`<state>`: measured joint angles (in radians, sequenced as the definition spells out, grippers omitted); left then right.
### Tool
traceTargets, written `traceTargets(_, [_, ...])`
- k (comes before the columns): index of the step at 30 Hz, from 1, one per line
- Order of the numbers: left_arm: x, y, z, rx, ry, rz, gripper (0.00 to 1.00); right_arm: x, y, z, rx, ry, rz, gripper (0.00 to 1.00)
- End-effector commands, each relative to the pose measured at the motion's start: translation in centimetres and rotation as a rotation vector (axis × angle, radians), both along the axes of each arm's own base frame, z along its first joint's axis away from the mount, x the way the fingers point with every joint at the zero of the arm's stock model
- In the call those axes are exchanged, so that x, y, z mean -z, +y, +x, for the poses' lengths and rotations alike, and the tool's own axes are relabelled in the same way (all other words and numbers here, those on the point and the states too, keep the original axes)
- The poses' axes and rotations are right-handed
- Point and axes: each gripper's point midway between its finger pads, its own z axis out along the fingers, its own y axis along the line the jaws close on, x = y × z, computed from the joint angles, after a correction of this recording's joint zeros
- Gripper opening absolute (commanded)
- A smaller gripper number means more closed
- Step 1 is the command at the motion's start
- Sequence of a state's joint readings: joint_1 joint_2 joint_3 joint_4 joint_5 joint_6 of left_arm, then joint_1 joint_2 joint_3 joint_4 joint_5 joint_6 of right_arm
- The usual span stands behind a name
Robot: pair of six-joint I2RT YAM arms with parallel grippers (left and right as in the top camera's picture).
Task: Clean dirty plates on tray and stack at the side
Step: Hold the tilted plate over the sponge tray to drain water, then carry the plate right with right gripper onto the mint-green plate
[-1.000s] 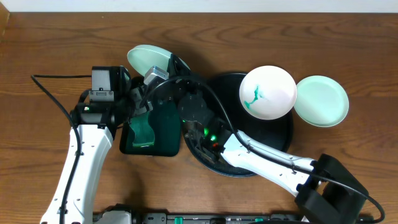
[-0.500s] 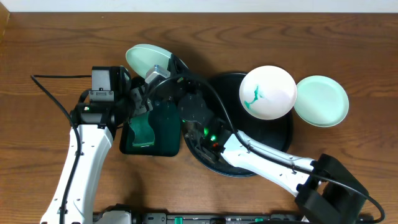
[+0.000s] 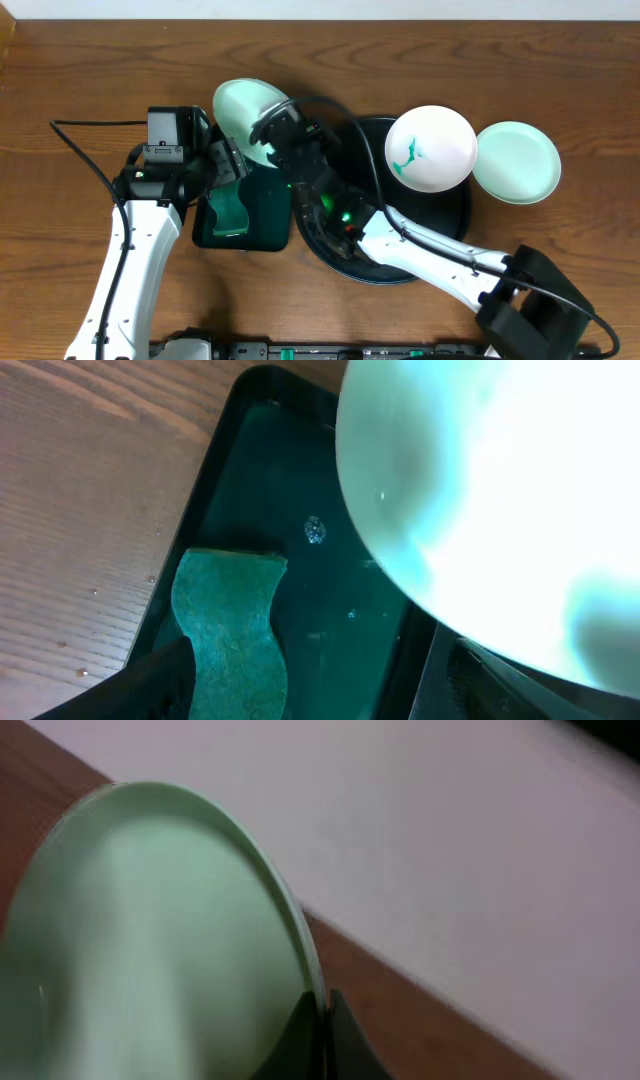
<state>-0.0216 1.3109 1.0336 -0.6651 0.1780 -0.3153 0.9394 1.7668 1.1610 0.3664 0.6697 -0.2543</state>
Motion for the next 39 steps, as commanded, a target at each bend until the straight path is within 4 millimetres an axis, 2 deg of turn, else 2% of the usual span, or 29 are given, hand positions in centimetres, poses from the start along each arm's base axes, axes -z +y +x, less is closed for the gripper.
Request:
traceTargets(1, [-0.8, 0.0, 0.4, 0.003, -0.021, 0.001, 0.81, 0.0, -1.7, 1.1, 0.095, 0.071, 0.207, 0.01])
traceTargets(4, [-0.8, 0.0, 0.4, 0.003, -0.02, 0.001, 0.81, 1.4, -2.3, 1.3, 0.118, 0.141, 0.26, 0.01])
traceTargets(11, [-0.8, 0.0, 0.4, 0.003, -0.021, 0.001, 0.81, 4.3, -1.3, 0.8, 0.028, 0.323, 0.329, 0.01])
traceTargets(14, [-0.8, 0.0, 0.4, 0.003, -0.021, 0.001, 0.81, 4.3, -1.8, 0.9, 0.023, 0.361, 0.359, 0.01])
traceTargets(17, [-0.8, 0.0, 0.4, 0.003, -0.021, 0.001, 0.81, 3.1, -3.0, 1.1, 0.026, 0.377, 0.39, 0.01])
traceTargets(23, [-0.8, 0.0, 0.4, 0.003, -0.021, 0.001, 0.81, -0.1, -7.4, 1.3, 0.093, 0.366, 0.42, 0.01])
traceTargets(26, [-0.8, 0.0, 0.4, 0.003, -0.021, 0.001, 0.81, -1.1, -9.7, 1.3, 0.136, 0.368, 0.427, 0.01])
traceTargets(39, [-0.8, 0.0, 0.4, 0.003, -0.021, 0.001, 0.81, -1.6, -23.3, 2.4, 0.443, 0.417, 0.475, 0.01])
